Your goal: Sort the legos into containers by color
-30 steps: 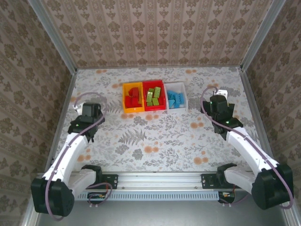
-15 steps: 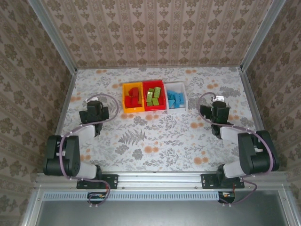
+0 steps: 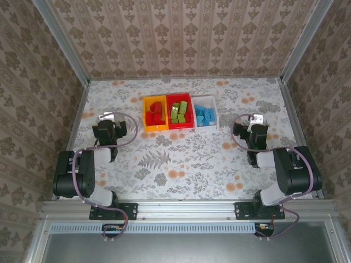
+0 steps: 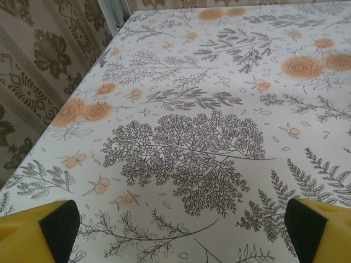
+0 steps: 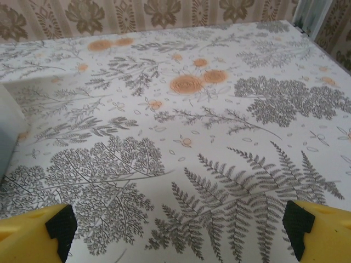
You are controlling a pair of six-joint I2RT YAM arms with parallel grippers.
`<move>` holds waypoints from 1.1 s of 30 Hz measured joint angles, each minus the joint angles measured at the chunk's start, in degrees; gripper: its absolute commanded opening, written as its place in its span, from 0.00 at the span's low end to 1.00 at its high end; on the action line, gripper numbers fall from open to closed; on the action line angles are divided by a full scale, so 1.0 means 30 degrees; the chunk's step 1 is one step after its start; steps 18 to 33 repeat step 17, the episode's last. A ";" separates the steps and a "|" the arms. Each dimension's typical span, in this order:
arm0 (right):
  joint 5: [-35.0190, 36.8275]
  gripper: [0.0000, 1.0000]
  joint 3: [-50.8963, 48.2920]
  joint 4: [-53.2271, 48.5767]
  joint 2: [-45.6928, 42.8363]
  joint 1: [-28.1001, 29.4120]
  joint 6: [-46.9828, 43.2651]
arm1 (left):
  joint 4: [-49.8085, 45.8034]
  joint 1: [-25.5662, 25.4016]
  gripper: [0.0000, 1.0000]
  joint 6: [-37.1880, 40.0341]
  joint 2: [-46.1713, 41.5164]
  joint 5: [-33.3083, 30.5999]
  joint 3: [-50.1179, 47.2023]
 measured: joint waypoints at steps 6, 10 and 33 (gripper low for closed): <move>0.0255 1.00 0.0022 0.0189 0.0000 0.0102 -0.0007 | 0.0357 0.0029 1.00 0.0058 0.0000 0.0189 0.0000; 0.0255 1.00 0.0029 0.0226 0.0000 0.0153 -0.0022 | 0.0357 0.0029 1.00 0.0058 0.0000 0.0204 0.0000; -0.0284 1.00 0.0393 -0.0007 0.0036 0.0204 -0.0313 | 0.0357 0.0029 1.00 0.0058 0.0000 0.0204 0.0000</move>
